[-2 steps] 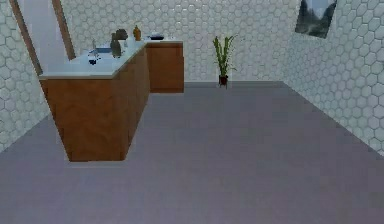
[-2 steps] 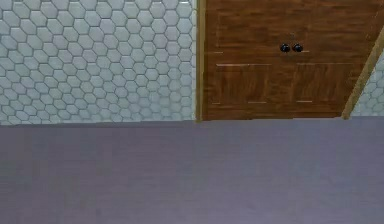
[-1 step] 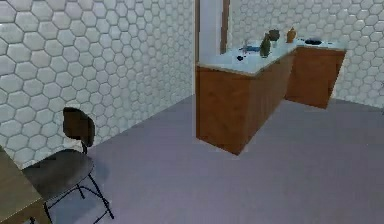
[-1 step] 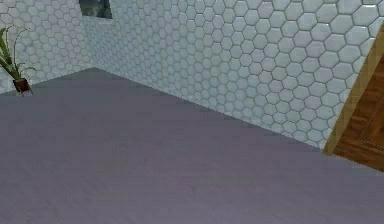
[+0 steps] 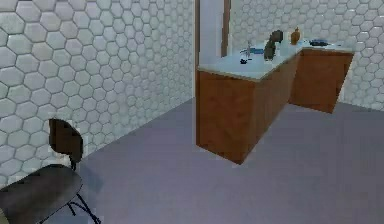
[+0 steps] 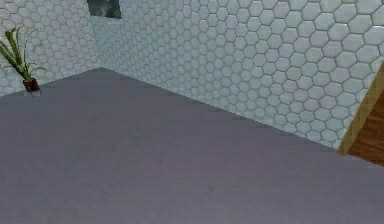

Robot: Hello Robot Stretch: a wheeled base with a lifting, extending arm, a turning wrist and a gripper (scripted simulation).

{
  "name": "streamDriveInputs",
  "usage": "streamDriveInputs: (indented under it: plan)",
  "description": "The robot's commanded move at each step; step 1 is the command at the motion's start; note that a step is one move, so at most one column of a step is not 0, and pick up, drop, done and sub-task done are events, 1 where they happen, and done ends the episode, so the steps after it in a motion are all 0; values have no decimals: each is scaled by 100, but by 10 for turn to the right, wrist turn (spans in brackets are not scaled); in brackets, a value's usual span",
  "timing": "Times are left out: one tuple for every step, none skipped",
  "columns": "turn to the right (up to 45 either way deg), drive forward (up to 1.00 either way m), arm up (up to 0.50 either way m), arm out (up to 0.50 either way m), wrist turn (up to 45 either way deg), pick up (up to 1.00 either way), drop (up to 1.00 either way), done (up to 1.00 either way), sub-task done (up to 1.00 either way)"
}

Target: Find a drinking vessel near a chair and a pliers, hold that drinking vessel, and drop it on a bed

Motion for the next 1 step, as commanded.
streamDriveInputs:
  plan:
    - [-450, 0, 0, 0, 0, 0, 0, 0, 0]
